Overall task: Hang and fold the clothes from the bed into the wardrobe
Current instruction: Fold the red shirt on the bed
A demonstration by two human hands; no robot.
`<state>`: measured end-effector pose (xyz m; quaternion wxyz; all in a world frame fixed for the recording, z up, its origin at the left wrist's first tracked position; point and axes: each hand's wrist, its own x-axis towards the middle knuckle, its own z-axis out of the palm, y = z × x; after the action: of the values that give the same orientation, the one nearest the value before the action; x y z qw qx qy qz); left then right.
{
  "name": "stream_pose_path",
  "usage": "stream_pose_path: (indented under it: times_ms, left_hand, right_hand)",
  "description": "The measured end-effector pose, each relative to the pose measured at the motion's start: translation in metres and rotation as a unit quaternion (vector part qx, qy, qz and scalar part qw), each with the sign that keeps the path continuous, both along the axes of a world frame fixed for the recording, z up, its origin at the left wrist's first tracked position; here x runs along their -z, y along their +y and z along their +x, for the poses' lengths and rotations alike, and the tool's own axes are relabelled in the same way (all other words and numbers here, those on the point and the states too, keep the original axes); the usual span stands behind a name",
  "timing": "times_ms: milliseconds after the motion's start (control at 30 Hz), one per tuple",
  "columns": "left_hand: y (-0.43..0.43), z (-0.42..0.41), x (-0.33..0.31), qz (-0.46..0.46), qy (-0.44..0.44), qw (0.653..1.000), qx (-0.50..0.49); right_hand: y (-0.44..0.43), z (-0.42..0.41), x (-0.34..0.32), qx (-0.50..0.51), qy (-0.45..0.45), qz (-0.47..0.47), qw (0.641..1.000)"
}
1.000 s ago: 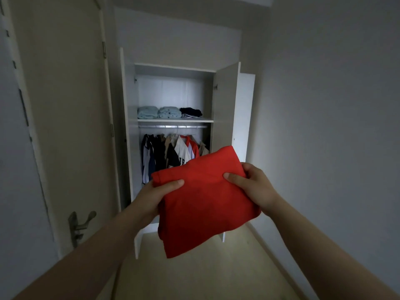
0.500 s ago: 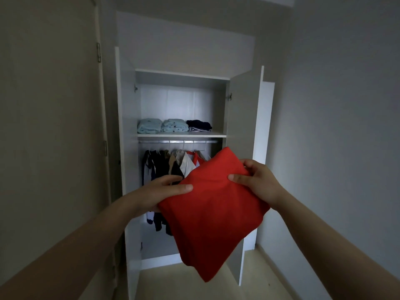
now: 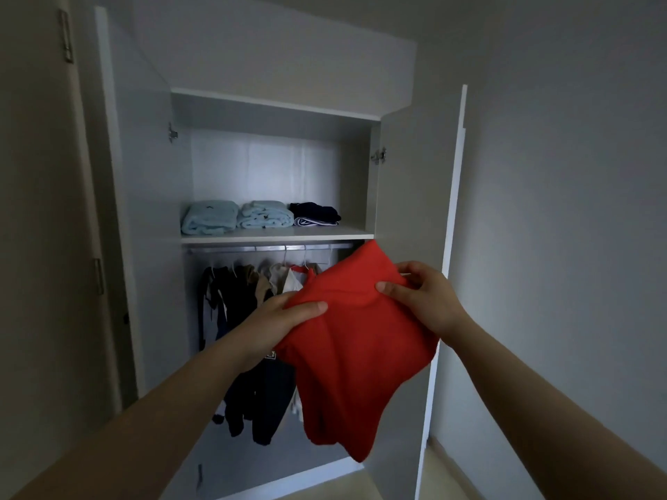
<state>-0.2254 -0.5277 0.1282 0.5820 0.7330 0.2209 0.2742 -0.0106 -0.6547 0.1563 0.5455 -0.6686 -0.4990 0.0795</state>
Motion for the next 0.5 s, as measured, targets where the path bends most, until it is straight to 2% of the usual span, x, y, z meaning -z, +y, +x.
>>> stream_pose_path:
  times_ms: [133, 233, 367, 500]
  left_hand:
    - [0.074, 0.043, -0.003, 0.005, -0.032, 0.998, -0.049]
    - [0.120, 0.077, -0.005, 0.007, -0.041, 0.998, -0.052]
    - [0.190, 0.129, -0.016, 0.004, -0.075, 0.994, -0.083]
    - [0.243, 0.166, -0.016, -0.006, -0.089, 0.993, -0.079]
  right_hand:
    - [0.071, 0.044, 0.013, 0.021, 0.012, 0.004, 1.000]
    - [0.118, 0.078, 0.031, 0.021, 0.078, -0.027, 0.996]
    - [0.191, 0.123, 0.031, -0.043, 0.215, -0.046, 0.975]
    - [0.248, 0.149, 0.035, -0.083, 0.240, -0.060, 0.965]
